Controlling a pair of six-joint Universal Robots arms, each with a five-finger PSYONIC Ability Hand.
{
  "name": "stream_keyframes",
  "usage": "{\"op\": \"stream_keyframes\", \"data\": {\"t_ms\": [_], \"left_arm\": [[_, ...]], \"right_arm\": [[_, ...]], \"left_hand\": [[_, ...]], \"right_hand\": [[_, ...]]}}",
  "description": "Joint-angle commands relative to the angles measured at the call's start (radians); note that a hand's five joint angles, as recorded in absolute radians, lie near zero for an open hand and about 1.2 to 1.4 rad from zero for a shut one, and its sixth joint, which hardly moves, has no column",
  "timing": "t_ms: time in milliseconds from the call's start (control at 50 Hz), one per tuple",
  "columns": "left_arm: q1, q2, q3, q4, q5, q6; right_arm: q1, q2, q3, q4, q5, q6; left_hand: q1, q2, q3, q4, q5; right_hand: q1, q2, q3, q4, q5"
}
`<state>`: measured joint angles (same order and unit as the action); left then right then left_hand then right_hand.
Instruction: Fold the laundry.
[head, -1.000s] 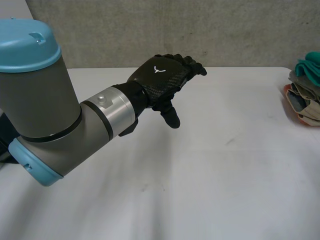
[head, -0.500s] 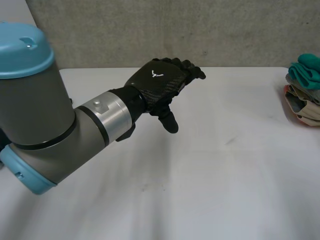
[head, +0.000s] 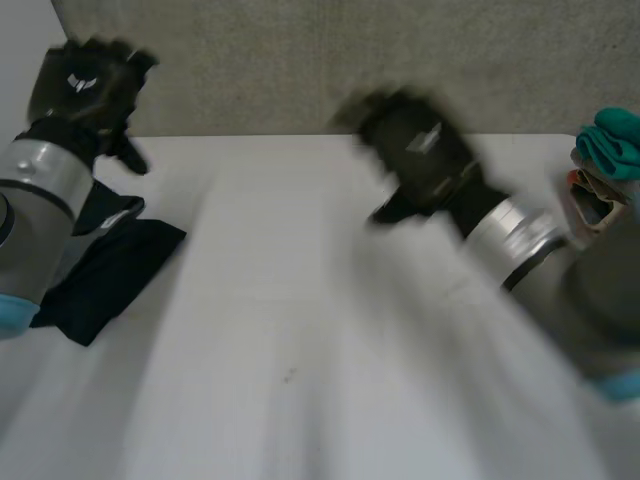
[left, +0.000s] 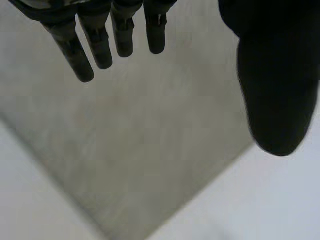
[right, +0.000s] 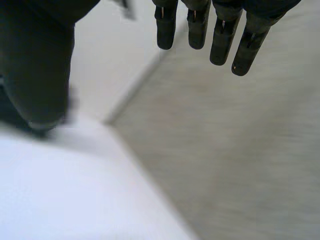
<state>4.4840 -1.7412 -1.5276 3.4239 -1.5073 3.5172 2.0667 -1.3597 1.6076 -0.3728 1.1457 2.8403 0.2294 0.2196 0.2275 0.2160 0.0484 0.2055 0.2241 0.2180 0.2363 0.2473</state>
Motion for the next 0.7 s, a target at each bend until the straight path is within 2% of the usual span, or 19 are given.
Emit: {"op": "stream_keyframes", "data": {"t_ms": [20,100,220,280,300,320,380,460,480,540,560,620,640,680,700], "left_arm": [[0.208,-0.243,0.020,-0.009,-0.004,0.242],[0.261,-0.387,0.064,-0.012,0.001,0.289],[0.267,-0.517,0.144,-0.012,-0.001,0.299],[0.267,-0.541,0.172,-0.011,-0.001,0.295],[0.264,-0.544,0.176,-0.008,0.001,0.296],[0.261,-0.554,0.188,-0.003,-0.002,0.298],[0.250,-0.560,0.207,0.000,-0.004,0.296],[0.173,-0.549,0.219,0.001,-0.005,0.289],[0.125,-0.526,0.221,0.003,-0.007,0.283],[0.048,-0.448,0.213,0.005,-0.014,0.244],[-0.007,-0.405,0.208,0.006,-0.019,0.195],[-0.095,-0.350,0.214,0.009,-0.024,0.100],[-0.159,-0.330,0.222,0.009,-0.022,0.033],[-0.221,-0.316,0.227,0.009,-0.016,-0.021],[-0.283,-0.314,0.236,0.009,-0.011,-0.061]], "right_arm": [[0.070,0.111,0.158,0.009,-0.055,-0.104],[0.066,0.120,0.193,0.014,-0.049,-0.166],[0.067,0.122,0.209,0.015,-0.049,-0.233],[0.064,0.120,0.216,0.015,-0.049,-0.233],[0.062,0.120,0.216,0.015,-0.049,-0.231],[0.061,0.120,0.219,0.014,-0.049,-0.229],[0.053,0.114,0.219,0.014,-0.041,-0.231],[0.027,0.091,0.225,0.014,-0.001,-0.229],[0.021,0.085,0.224,0.014,0.009,-0.229],[-0.014,0.068,0.222,0.009,0.060,-0.225],[-0.023,0.064,0.221,0.009,0.072,-0.220],[-0.055,0.036,0.218,0.006,0.117,-0.197],[-0.063,0.031,0.218,0.006,0.124,-0.191],[-0.080,0.018,0.216,0.005,0.138,-0.170],[-0.100,0.008,0.212,0.006,0.144,-0.147]], "left_hand": [[-0.036,-0.027,-0.035,-0.023,-0.030],[-0.036,-0.027,-0.035,-0.023,-0.030],[0.048,0.058,0.050,0.062,0.055],[0.505,0.515,0.507,0.518,0.511],[0.725,0.734,0.727,0.738,0.731],[1.140,1.149,1.142,1.153,1.146],[1.167,1.177,1.169,1.180,1.173],[1.167,1.177,1.169,1.180,1.173],[1.167,1.177,1.169,1.180,1.173],[1.167,1.177,1.169,1.180,1.173],[1.167,1.177,1.169,1.180,1.173],[1.167,1.177,1.169,1.180,1.173],[1.167,1.177,1.169,1.180,1.173],[1.167,1.177,1.169,1.180,1.173],[1.167,1.177,1.169,1.180,1.173]], "right_hand": [[-0.031,-0.050,-0.043,-0.062,-0.247],[-0.031,-0.050,-0.043,-0.062,-0.247],[-0.031,-0.050,-0.043,-0.062,-0.247],[-0.031,-0.050,-0.043,-0.062,-0.247],[-0.031,-0.050,-0.043,-0.062,-0.247],[-0.031,-0.050,-0.043,-0.062,-0.247],[-0.031,-0.050,-0.043,-0.062,-0.247],[-0.031,-0.050,-0.043,-0.062,-0.247],[-0.031,-0.050,-0.043,-0.062,-0.247],[-0.031,-0.050,-0.043,-0.062,-0.247],[-0.031,-0.050,-0.043,-0.062,-0.247],[-0.031,-0.050,-0.043,-0.062,-0.247],[-0.031,-0.050,-0.043,-0.062,-0.247],[-0.031,-0.050,-0.043,-0.062,-0.247],[-0.031,-0.050,-0.043,-0.062,-0.247]]}}
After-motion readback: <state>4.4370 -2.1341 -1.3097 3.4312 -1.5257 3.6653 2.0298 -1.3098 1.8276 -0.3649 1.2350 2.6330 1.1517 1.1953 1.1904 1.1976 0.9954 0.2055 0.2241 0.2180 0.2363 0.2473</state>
